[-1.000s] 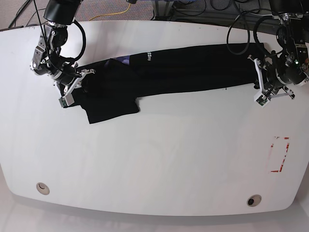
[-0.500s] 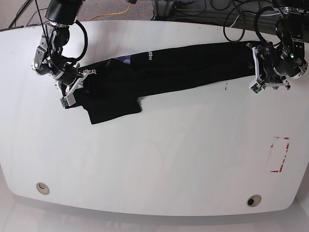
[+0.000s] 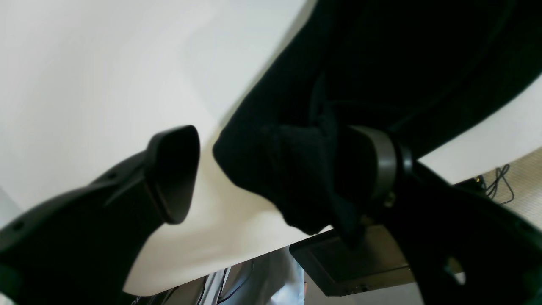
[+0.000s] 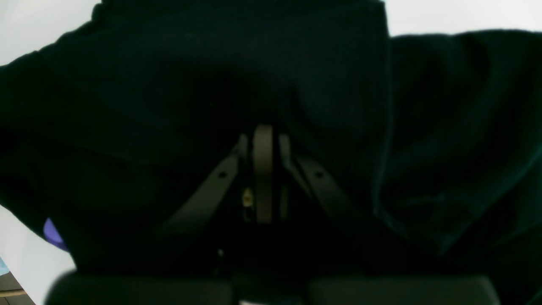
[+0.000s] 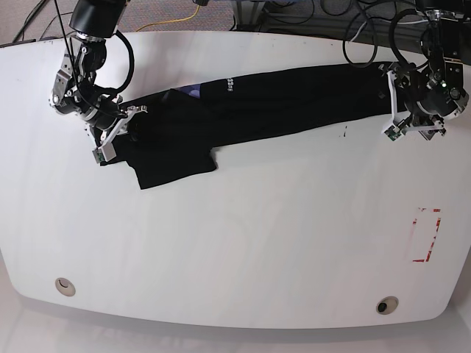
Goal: Layout the t-shirt on the table in an organized manner, then fold the t-shirt properly
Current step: 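Pull the strip end with the left gripper away from the right gripper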
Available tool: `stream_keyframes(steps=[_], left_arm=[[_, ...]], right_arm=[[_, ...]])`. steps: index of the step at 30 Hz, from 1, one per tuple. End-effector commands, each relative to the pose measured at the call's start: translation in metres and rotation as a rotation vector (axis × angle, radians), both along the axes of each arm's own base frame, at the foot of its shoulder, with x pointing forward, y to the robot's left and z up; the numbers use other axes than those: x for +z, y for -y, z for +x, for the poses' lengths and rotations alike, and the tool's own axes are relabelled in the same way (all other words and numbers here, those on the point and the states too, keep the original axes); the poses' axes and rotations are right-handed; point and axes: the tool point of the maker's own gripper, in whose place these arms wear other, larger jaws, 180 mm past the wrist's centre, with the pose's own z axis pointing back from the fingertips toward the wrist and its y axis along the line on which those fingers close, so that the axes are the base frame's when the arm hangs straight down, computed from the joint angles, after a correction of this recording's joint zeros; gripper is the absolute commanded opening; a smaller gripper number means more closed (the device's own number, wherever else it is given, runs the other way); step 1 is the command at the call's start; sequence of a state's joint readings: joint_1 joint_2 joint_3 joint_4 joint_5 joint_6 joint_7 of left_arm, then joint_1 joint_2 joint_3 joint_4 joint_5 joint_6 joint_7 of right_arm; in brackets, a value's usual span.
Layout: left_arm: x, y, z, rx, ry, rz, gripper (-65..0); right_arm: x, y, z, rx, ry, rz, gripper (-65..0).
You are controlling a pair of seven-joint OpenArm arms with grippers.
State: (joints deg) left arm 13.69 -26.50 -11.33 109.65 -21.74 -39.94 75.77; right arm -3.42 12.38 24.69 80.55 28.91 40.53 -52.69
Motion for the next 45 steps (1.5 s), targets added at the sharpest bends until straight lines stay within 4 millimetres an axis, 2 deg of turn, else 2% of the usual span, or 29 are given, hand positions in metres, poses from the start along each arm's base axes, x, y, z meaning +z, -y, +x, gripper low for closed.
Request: stream_keyframes(steps=[1,5,12,15,20,26,31,35,40,45], left_arm=[[0.018,-0.001,0.019,-0.011,0.063,-0.005,-15.7],[0.032,-0.002,0.029,-0.035,0.083,-0.027,-15.7],[0.054,0.019,0.049,-0.073,0.150,-0.169,-15.8],[0.064,0.016,0.054,-0.053,0.185,-0.195,-15.8],[0.067,0.013,0.061,-0.040,0.207,-0.181,-15.8],[0.053,0.021,0.060,-0.013,0.195,-0.156,-17.2],[0.035,0.027,0.046,-0.005,0.147,-0.156,-26.1],[0.021,0.030,0.028,0.004,0.094,-0.165,-43.1],[0.013,0.030,0.017,0.008,0.064,-0.167,-65.0],[0.008,0.023,0.006,0.028,0.041,-0.149,-63.7]], right_arm=[[-0.011,0.008,-0.013,0.020,-0.077,-0.060,-63.3],[-0.011,0.008,-0.013,0.020,-0.077,-0.060,-63.3],[-0.010,0.009,-0.013,0.020,-0.077,-0.063,-63.3],[-0.010,0.010,-0.013,0.020,-0.077,-0.064,-63.3],[-0.010,0.010,-0.013,0.020,-0.076,-0.063,-63.3],[-0.010,0.011,-0.013,0.020,-0.077,-0.066,-63.3],[-0.009,0.010,-0.011,0.019,-0.071,-0.063,-63.3],[-0.007,0.009,-0.007,0.019,-0.064,-0.063,-63.3],[-0.007,0.010,-0.007,0.019,-0.065,-0.062,-63.3],[-0.007,0.010,-0.008,0.019,-0.066,-0.064,-63.3]])
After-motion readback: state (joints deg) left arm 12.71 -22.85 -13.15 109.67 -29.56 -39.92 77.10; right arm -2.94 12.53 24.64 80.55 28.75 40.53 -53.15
